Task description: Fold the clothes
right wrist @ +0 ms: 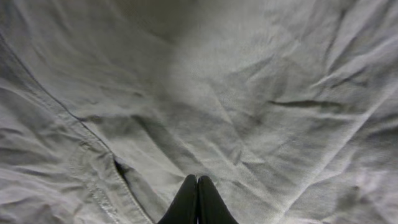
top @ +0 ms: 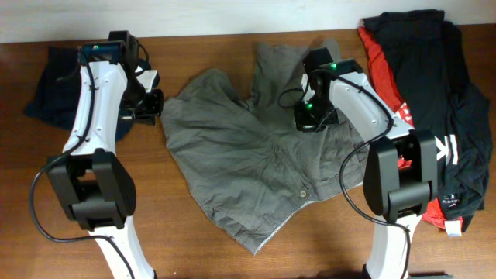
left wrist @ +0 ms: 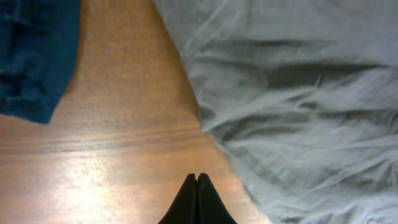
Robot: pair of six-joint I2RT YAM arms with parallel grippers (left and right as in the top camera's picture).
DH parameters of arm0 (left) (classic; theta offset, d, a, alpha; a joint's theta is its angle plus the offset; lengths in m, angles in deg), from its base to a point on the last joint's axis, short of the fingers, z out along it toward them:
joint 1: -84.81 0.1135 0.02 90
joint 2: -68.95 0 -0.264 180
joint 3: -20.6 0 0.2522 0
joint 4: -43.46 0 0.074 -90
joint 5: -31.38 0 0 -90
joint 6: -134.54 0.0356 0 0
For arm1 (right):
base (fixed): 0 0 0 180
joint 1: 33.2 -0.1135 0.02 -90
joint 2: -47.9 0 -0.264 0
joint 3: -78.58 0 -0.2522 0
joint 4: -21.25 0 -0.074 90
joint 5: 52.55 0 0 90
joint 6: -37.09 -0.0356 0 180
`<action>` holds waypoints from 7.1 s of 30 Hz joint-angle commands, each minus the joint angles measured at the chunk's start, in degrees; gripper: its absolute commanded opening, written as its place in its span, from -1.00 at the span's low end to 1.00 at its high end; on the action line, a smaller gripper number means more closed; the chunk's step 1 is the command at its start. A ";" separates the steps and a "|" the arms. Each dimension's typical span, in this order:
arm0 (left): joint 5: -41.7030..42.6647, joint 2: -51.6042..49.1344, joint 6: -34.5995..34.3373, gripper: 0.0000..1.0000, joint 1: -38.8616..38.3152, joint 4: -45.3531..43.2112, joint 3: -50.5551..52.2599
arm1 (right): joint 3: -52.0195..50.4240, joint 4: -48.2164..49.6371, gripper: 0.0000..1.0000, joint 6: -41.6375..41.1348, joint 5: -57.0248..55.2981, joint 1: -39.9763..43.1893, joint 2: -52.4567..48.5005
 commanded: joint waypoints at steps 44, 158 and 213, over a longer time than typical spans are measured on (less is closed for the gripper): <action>0.46 -6.69 1.44 -0.59 -6.99 -20.37 -0.81 | 1.46 53.13 -0.92 12.87 2.80 -2.62 -18.47; 12.31 -12.74 4.37 -0.22 -8.04 -27.26 -0.92 | 65.88 -11.39 0.81 3.87 7.26 28.65 -18.18; -2.80 -17.99 -5.29 -0.32 -14.69 13.03 2.10 | 67.95 -31.26 0.85 3.87 7.30 19.74 -18.16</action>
